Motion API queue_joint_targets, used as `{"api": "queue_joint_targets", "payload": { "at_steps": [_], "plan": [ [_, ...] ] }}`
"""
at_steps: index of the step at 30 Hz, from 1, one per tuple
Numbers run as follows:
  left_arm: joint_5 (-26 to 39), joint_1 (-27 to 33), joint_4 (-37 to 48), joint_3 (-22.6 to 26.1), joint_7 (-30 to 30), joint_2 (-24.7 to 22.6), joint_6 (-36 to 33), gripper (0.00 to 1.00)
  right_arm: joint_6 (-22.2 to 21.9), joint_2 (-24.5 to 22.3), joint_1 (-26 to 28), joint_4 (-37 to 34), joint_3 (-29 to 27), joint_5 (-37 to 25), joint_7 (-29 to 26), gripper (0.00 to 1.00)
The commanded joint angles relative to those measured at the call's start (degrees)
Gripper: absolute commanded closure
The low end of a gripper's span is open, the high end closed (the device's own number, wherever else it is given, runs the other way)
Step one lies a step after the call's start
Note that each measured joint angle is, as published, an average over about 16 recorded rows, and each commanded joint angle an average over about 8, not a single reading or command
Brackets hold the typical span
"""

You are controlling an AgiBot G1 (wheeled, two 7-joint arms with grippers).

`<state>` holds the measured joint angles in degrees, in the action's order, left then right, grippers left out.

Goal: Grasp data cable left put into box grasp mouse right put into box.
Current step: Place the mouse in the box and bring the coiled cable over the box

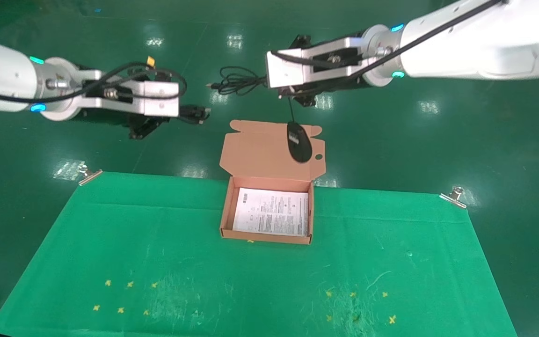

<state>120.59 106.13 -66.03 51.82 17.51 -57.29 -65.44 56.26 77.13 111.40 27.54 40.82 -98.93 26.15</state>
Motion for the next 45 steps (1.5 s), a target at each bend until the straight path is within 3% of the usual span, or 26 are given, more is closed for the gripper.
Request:
{"api": "queue_joint_targets", "payload": {
  "at_steps": [1, 12, 38, 45],
  "plan": [
    [-0.07, -0.34, -0.83, 0.18, 0.64, 0.66, -1.08, 1.0, -0.07, 0.06, -0.88, 0.34, 0.28, 0.46, 0.12, 1.0],
    [5.13, -0.19, -3.16, 1.24, 6.38, 3.48, -4.77, 1.0, -3.12, 1.07, -4.86, 4.58, 5.41, 3.6, -4.4, 1.0],
    [6.41, 0.37, -3.01, 1.53, 7.02, 3.55, -5.46, 1.0, -13.64, 1.53, -10.66, 9.98, 25.7, 13.15, -13.45, 1.0],
    [6.42, 0.37, -3.01, 1.53, 7.02, 3.55, -5.46, 1.0, -17.15, 1.54, -12.46, 8.18, 30.17, 16.53, -17.97, 1.0]
  ]
}}
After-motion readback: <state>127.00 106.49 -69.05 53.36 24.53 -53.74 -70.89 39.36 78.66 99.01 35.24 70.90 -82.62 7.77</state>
